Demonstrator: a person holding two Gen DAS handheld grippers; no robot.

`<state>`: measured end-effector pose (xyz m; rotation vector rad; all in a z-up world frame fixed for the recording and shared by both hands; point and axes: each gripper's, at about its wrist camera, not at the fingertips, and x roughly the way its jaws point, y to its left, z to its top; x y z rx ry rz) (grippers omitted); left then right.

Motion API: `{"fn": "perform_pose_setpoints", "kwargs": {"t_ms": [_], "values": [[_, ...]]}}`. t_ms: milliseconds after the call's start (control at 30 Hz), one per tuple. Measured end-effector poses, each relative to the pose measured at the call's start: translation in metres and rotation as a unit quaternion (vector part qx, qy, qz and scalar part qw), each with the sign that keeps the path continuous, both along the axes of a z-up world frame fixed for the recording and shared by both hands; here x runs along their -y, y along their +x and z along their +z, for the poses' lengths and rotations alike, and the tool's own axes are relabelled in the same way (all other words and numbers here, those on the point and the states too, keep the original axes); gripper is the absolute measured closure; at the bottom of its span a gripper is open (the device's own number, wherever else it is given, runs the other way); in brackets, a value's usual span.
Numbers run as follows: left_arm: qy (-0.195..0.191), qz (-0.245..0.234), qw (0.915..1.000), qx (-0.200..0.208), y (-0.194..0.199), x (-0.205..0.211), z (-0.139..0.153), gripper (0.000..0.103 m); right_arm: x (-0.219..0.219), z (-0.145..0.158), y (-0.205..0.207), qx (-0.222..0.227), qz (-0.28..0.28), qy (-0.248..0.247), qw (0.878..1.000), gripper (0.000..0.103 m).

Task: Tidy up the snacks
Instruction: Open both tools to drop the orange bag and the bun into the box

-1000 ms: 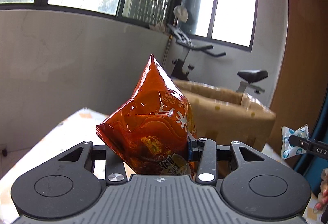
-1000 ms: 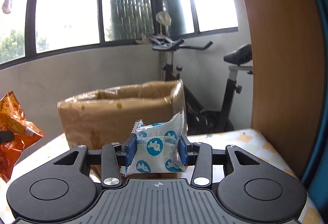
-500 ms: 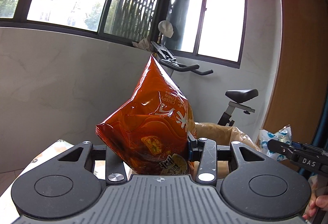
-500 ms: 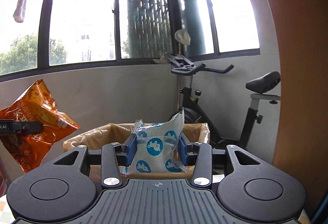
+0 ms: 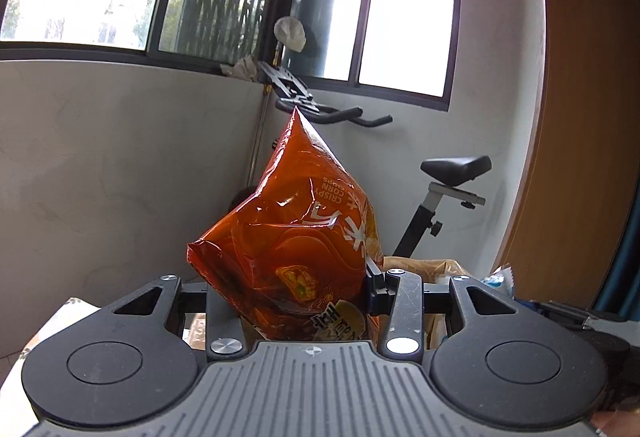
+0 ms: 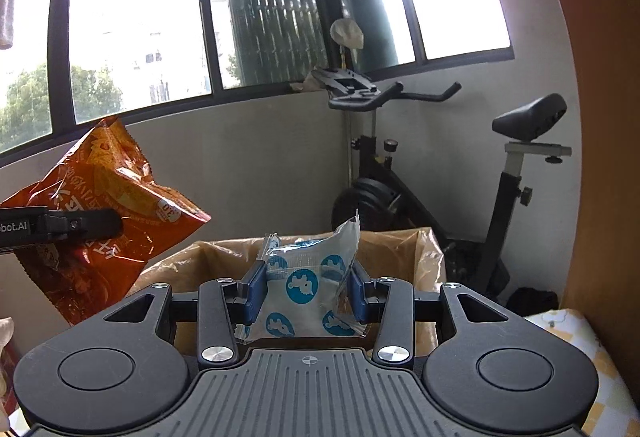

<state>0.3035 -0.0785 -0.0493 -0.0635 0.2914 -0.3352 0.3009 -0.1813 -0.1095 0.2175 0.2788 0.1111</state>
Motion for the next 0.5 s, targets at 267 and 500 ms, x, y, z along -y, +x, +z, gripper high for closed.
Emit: {"fn": "perform_pose_setpoints", "kwargs": {"t_ms": [267,500], "values": [[0.011,-0.02,0.9991,-0.034,0.026,0.006,-0.013,0.046,-0.003,-0.019,0.015,-0.043,0.006,0.025,0.999,0.061],[0.014,-0.011,0.9988,-0.045,0.02,-0.006,-0.016,0.024,0.006,-0.017,-0.003,-0.028,-0.005,0.032,0.999,0.059]]}}
